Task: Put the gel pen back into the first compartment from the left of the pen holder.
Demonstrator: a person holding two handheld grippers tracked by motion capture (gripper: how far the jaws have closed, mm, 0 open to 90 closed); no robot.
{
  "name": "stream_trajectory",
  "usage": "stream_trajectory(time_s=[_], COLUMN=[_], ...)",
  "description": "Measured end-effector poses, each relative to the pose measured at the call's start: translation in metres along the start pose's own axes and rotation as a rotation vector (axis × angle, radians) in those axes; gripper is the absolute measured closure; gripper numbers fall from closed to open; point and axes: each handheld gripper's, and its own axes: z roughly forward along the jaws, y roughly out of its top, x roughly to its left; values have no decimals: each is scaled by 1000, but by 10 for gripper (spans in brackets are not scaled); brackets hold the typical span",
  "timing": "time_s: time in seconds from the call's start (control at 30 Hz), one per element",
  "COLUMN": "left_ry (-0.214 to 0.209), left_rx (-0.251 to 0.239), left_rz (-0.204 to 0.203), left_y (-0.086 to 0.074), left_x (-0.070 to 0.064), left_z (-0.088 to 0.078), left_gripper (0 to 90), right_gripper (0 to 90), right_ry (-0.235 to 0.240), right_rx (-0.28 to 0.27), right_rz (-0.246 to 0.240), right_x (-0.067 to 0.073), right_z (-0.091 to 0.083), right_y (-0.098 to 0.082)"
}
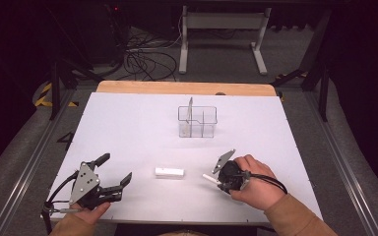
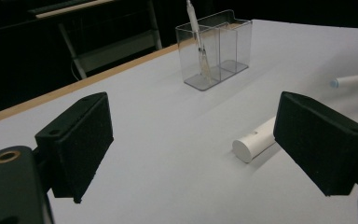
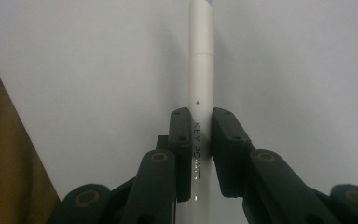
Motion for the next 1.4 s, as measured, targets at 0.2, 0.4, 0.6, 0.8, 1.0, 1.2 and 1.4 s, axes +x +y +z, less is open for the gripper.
stream_trajectory(time_s=[0.2,0.4,0.6,0.8,1.0,1.2,1.4], left_ry=[0,0,-1,0,0,1,0], left_rx=[0,0,2,2,2,2,2], left_rz=[0,1,0,0,0,3,2], left_y=[0,0,0,0,0,0,0], left_x=[0,0,0,0,0,0,0], left_z=[0,0,0,0,0,0,0], left_gripper=[126,126,126,126,126,126,126], right_gripper=[790,790,791,791,791,791,790], right_ry=[-6,-7,-2,-11,-25,-34,-42], right_rx=[-28,-56,-123,-190,-276,-364,-437], right_rz=[1,7,45,67,89,117,143], right_x=[-1,-1,-4,-6,-10,-14,-19], right_z=[-8,-13,-19,-26,-34,-42,-51], right_y=[2,4,5,7,8,9,10])
